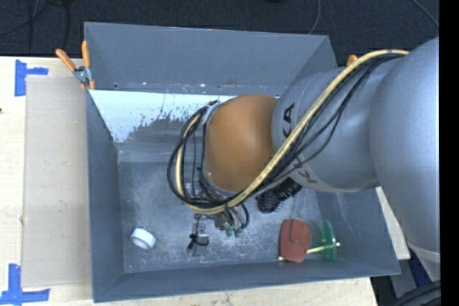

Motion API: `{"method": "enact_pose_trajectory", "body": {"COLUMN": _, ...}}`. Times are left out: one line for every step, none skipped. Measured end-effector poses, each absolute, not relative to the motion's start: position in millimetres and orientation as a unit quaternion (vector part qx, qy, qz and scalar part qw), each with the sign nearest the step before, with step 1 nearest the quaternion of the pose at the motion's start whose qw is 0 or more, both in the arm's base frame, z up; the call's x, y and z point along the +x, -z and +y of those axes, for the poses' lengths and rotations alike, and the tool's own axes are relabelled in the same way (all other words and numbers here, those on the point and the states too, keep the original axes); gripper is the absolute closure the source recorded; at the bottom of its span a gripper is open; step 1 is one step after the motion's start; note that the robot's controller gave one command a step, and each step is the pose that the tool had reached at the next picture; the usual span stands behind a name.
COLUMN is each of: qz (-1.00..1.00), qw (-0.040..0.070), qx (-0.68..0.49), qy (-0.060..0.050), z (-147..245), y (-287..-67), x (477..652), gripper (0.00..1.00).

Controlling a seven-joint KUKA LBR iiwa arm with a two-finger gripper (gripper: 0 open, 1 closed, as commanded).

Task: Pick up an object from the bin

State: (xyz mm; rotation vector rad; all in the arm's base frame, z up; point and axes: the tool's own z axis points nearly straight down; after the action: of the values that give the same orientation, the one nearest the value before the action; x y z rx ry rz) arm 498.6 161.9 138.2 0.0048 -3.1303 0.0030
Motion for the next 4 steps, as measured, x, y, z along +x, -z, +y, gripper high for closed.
{"method": "enact_pose_trajectory", "body": {"qz": -1.000, "qw": 0.002, "qx": -0.001, "qy": 0.000, "z": 161, "y": -142, "x": 500.7, "gripper": 0.00}}
{"method": "enact_pose_trajectory", "body": {"qz": -0.998, "qw": 0.002, "qx": 0.062, "qy": -0.001, "z": 207, "y": -99, "x": 490.4, "gripper": 0.00}}
{"method": "enact_pose_trajectory", "body": {"qz": -0.999, "qw": 0.004, "qx": -0.034, "qy": -0.001, "z": 236, "y": -96, "x": 482.5, "gripper": 0.00}}
{"method": "enact_pose_trajectory", "body": {"qz": -0.998, "qw": 0.002, "qx": -0.068, "qy": -0.001, "z": 246, "y": -115, "x": 500.9, "gripper": 0.00}}
